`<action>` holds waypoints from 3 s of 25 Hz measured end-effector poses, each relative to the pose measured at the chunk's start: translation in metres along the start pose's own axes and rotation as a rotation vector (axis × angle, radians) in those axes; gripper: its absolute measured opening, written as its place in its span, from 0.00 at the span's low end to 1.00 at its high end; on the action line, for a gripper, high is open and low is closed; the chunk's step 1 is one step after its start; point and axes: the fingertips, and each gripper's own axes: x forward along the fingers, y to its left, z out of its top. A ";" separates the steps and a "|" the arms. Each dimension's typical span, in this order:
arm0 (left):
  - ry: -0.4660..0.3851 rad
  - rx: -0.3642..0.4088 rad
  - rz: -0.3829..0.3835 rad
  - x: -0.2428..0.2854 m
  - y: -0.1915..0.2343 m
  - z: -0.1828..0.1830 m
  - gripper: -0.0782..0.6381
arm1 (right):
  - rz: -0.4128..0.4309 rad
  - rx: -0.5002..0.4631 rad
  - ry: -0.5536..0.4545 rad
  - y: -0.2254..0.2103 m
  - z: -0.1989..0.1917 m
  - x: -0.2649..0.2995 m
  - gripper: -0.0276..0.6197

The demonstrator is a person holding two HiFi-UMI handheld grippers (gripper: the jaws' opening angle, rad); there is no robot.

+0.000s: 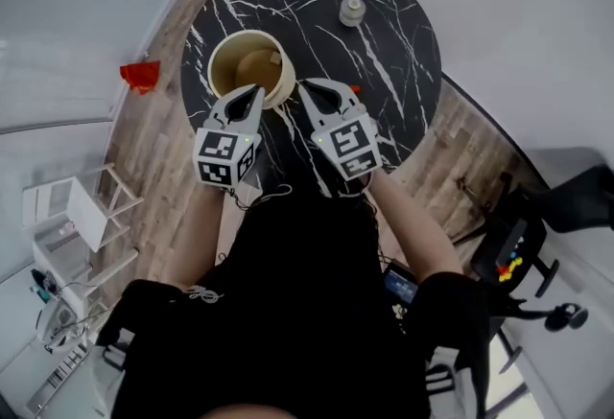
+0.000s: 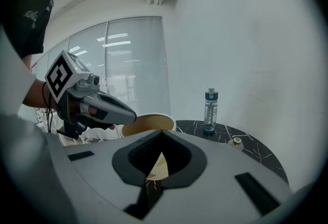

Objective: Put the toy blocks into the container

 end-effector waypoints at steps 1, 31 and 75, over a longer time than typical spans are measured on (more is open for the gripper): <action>0.003 -0.002 0.007 0.001 -0.004 0.000 0.11 | 0.011 0.000 0.001 -0.003 -0.001 -0.002 0.04; 0.211 -0.155 0.054 0.108 -0.118 -0.079 0.11 | 0.264 -0.281 0.338 -0.102 -0.121 -0.046 0.04; 0.296 -0.269 0.104 0.074 -0.092 -0.133 0.11 | 0.361 -0.265 0.638 -0.053 -0.234 -0.014 0.12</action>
